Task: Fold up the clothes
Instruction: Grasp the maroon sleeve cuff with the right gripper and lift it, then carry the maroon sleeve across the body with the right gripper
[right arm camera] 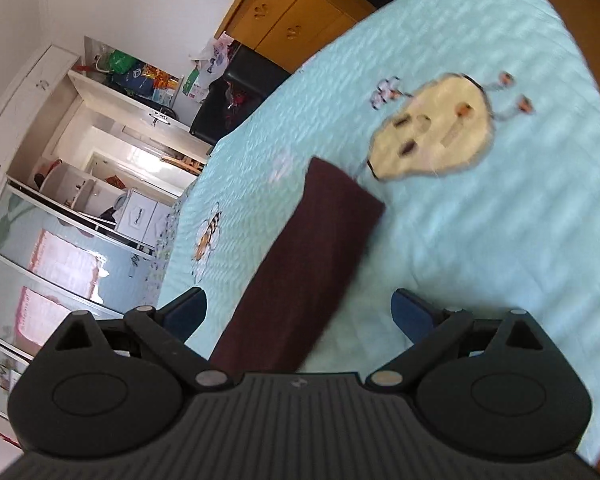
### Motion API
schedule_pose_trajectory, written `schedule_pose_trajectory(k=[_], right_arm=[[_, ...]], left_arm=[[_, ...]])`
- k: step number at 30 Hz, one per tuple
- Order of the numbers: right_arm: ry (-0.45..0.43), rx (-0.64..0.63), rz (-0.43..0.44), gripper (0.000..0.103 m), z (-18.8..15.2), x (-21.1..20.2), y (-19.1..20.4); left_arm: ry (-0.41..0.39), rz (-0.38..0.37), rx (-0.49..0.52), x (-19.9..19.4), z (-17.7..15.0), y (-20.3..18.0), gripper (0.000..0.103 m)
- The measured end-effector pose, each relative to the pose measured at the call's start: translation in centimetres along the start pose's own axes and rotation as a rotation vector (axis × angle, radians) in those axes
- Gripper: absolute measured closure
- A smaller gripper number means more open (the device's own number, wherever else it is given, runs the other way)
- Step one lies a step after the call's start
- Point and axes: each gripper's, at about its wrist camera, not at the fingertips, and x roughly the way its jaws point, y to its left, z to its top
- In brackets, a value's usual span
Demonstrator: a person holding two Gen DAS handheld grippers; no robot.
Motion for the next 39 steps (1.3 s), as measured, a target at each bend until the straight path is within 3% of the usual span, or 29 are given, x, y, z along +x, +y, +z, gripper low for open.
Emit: schedule_pose_trajectory(k=[2,4,5,7,11,15,19,23,26,31,36,39], right_arm=[[-0.013,-0.016,-0.011,0.005,0.4,1.1,0.5],[-0.013,-0.041,-0.035,0.018,1.1,2.2,0.8],[-0.009,-0.053,-0.053,0.039,1.5,2.8,0.9],[0.019,-0.023,-0.072,0.096,2.0,3.4,-0.2],[0.016,0.015,-0.046,0.096,1.8,3.0,-1.0],[-0.023,-0.109,-0.045,0.097,1.4,1.8,1.9],[-0.074,-0.317,-0.009,0.097,0.7,0.7,8.5],[-0.114,-0.555,0.084,0.097,-2.8,-0.7,17.6],[-0.115,-0.746,0.167,0.097,-7.7,-1.5,24.6],[-0.024,-1.015,0.300,0.097,-20.5,-1.6,32.4],[0.106,-1.274,0.400,0.097,-35.5,-2.0,35.4],[0.198,-1.374,0.391,0.097,-42.7,-2.1,34.6]], left_arm=[[0.000,-0.005,0.021,0.0,0.2,-0.8,0.000],[0.002,-0.011,0.029,-0.3,0.1,-1.4,0.000],[0.005,-0.013,0.032,-0.3,0.0,-1.6,0.000],[0.016,-0.012,0.040,-0.2,-0.1,-1.9,0.000],[0.028,-0.009,0.041,-0.2,-0.6,-1.9,0.000],[0.021,-0.013,0.035,-0.5,-0.7,-1.7,0.000],[-0.005,-0.034,0.010,-1.3,-0.9,-1.3,0.000],[-0.024,-0.059,-0.014,-2.1,-1.5,-0.7,0.000],[-0.033,-0.070,-0.043,-2.4,-2.1,0.2,0.000],[-0.027,-0.077,-0.104,-2.5,-3.5,2.2,0.000],[0.016,-0.061,-0.162,-1.7,-5.1,4.8,0.000],[0.053,-0.047,-0.203,-0.7,-5.8,6.3,0.000]])
